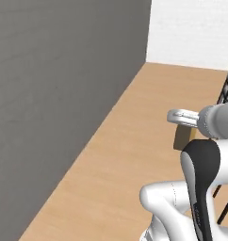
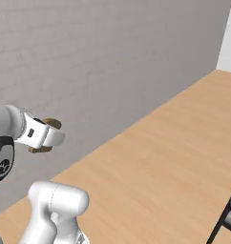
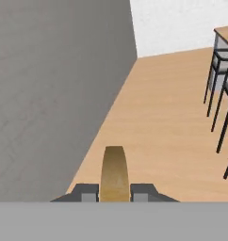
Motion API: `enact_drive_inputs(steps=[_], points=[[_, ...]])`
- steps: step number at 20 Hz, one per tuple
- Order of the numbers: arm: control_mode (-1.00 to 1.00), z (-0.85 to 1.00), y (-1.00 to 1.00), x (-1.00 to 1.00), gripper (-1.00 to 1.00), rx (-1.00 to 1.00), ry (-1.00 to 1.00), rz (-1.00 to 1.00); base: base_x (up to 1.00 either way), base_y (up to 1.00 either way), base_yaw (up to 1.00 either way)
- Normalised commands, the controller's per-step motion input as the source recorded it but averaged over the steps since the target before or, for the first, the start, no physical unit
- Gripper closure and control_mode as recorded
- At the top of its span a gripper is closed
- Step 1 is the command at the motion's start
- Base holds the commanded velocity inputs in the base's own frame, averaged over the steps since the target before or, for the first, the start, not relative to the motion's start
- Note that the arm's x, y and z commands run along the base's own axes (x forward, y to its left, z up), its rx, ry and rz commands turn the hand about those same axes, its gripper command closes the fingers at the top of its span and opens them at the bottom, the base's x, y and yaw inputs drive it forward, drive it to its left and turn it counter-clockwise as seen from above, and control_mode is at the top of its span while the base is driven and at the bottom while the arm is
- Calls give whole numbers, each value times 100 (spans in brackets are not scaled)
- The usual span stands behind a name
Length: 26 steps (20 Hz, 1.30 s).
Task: Start the toaster. Once the lever pops up, take the bread to the plate on the dining counter.
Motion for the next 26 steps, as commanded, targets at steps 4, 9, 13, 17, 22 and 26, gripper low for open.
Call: enact_drive_inputs(steps=[4, 9, 13, 17, 22, 26], points=[[100, 0, 0, 0, 100, 0, 0, 0, 79, 0, -59], [100, 0, 0, 0, 100, 0, 0, 0, 77, 0, -60], [100, 0, 0, 0, 100, 0, 0, 0, 67, 6, -63], [100, 0, 0, 0, 100, 0, 0, 0, 60, 19, -67], [100, 0, 0, 0, 100, 0, 0, 0, 47, 41, -67], [100, 0, 0, 0, 100, 0, 0, 0, 29, 51, -67]])
